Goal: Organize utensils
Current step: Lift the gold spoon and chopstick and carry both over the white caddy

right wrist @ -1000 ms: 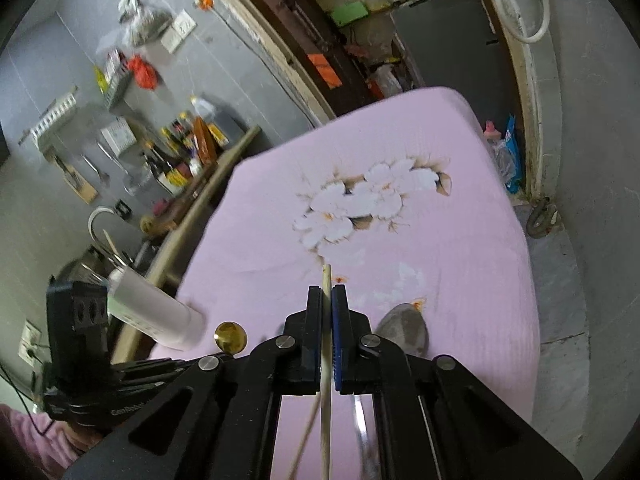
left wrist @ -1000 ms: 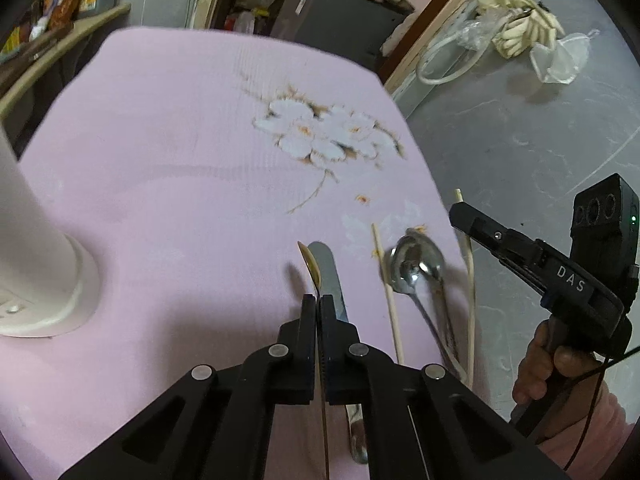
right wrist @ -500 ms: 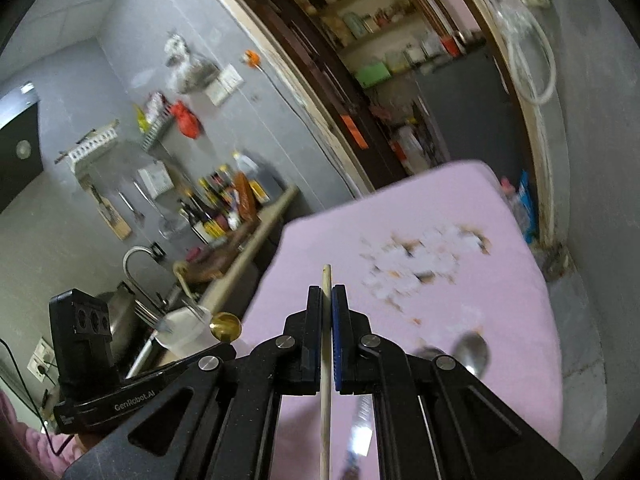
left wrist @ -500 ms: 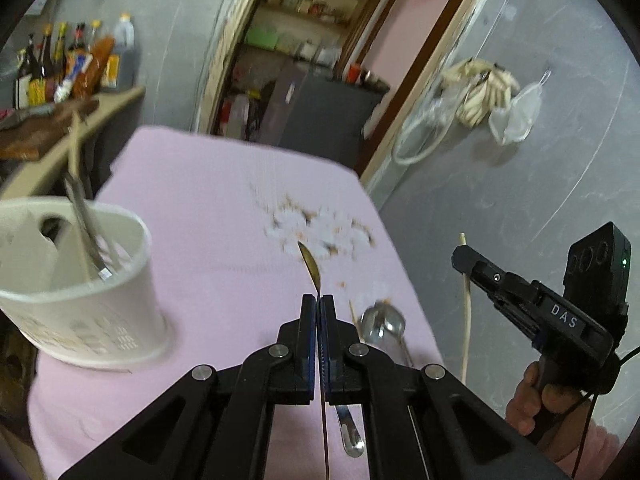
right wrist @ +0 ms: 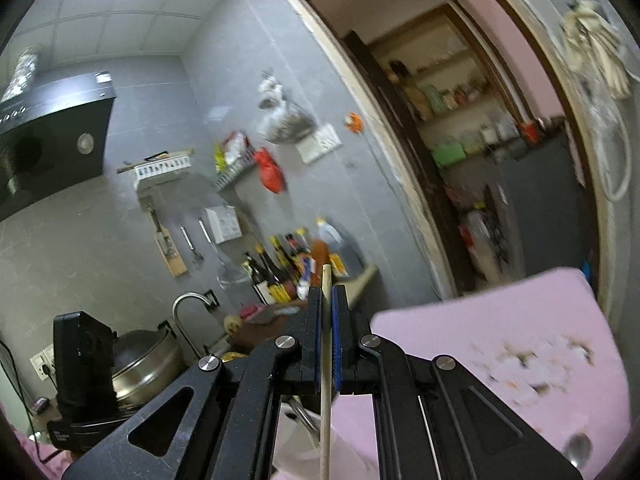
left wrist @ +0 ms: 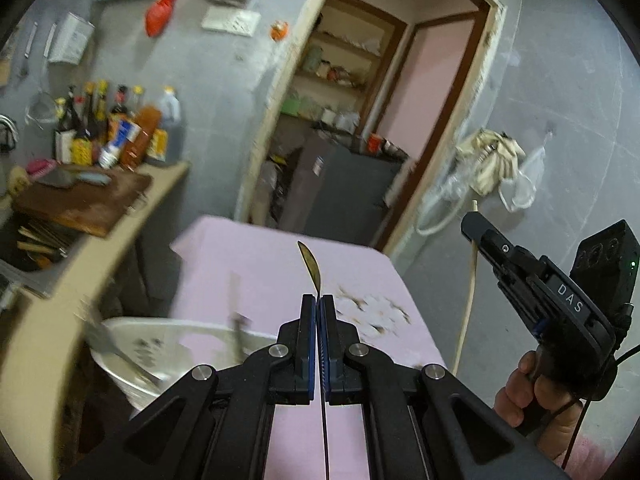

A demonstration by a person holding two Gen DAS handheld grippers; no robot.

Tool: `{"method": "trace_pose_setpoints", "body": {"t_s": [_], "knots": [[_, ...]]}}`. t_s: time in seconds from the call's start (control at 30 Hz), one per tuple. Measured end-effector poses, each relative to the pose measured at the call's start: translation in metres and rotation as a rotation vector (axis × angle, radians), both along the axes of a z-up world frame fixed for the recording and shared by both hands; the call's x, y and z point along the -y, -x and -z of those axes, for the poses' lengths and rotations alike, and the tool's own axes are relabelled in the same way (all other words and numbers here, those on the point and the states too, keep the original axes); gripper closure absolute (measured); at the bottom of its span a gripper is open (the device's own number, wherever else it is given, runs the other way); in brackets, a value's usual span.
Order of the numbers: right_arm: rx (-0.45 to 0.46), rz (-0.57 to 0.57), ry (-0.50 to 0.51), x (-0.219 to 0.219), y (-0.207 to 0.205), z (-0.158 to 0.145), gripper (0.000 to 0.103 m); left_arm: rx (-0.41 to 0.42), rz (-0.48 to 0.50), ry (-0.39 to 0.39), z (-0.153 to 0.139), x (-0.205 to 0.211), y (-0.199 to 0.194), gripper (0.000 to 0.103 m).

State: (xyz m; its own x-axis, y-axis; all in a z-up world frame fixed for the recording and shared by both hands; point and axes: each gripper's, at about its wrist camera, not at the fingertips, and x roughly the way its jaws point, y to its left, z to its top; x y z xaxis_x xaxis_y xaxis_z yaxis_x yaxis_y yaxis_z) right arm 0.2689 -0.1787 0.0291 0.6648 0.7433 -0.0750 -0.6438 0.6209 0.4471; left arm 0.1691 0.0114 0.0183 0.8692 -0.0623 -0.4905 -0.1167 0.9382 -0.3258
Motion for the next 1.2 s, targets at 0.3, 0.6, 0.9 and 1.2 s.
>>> {"method": "trace_pose_setpoints", "body": {"t_s": [0.3,0.6,0.9,1.2], "knots": [[0.068,0.030,-0.055,-0.062,-0.005,-0.014,0.099,0.093,-0.125,-0.013,-0.019,-0.079,0.015,0.100],[0.039,0.174,-0.005,-0.090,-0.030,0.015,0.099,0.121,-0.203,0.001,0.000,-0.128,-0.001,0.100],[0.059,0.207,0.070,-0.107,-0.040,0.035,0.099,0.111,-0.177,0.019,0.029,-0.129,-0.025,0.100],[0.095,0.198,0.129,-0.109,-0.030,0.048,0.099,0.107,-0.145,-0.041,0.047,-0.111,-0.023,0.100]]}}
